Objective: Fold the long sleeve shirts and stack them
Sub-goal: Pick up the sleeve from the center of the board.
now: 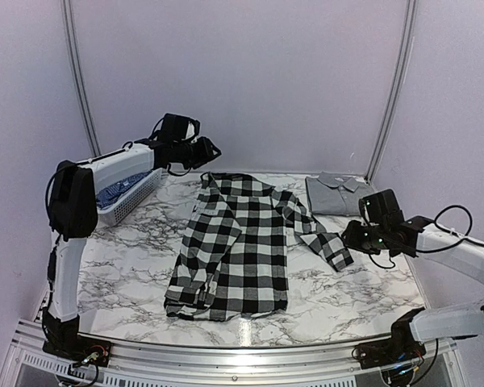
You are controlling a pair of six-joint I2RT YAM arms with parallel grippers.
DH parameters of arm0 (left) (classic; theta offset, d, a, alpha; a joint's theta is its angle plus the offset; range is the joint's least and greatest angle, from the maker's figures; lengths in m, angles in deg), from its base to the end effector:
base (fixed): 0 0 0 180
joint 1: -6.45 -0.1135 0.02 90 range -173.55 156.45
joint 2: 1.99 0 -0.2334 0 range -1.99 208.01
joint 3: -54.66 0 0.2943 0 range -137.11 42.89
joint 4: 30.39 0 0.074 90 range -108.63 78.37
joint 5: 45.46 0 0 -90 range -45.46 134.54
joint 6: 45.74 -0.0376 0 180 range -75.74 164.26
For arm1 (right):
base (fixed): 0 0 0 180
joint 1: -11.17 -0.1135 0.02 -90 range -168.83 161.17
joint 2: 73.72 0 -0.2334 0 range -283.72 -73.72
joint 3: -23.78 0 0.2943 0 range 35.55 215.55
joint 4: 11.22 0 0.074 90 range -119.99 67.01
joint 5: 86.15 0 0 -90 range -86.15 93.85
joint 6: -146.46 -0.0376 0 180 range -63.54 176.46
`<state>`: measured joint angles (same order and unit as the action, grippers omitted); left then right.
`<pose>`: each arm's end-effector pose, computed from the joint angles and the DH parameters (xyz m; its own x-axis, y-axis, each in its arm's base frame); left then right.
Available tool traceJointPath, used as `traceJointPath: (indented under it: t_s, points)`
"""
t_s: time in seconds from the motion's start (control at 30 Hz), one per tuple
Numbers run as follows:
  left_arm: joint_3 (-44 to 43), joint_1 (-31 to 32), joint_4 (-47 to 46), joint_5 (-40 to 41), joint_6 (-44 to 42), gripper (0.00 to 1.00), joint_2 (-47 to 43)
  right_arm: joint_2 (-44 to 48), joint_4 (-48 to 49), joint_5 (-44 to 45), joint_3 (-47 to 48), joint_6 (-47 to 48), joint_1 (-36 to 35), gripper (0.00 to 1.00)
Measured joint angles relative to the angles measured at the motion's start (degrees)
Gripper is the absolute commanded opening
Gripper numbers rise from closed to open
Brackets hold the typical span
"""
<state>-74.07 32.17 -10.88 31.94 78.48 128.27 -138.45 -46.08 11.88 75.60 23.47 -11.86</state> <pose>0.5085 -0.2540 0.2440 -0.6088 -0.3159 -0.7277 0.3200 0.7416 -0.5896 0.2616 0.1055 0.1765 -0.7354 0.2732 -0.6201 0.1186 0.9529 0.2792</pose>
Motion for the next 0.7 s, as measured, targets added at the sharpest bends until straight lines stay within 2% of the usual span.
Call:
traceJointPath:
  t_s: [0.37, 0.7]
  points:
    - [17.86, 13.73, 0.42, -0.44, -1.09, 0.38, -11.19, 3.67, 4.37, -4.5, -12.0, -0.92, 11.04, 0.37]
    - [26.08, 22.05, 0.72, -0.17, -1.29, 0.38, -17.09, -3.54, 13.57, -8.74, -13.53, 0.39, 12.92, 0.37]
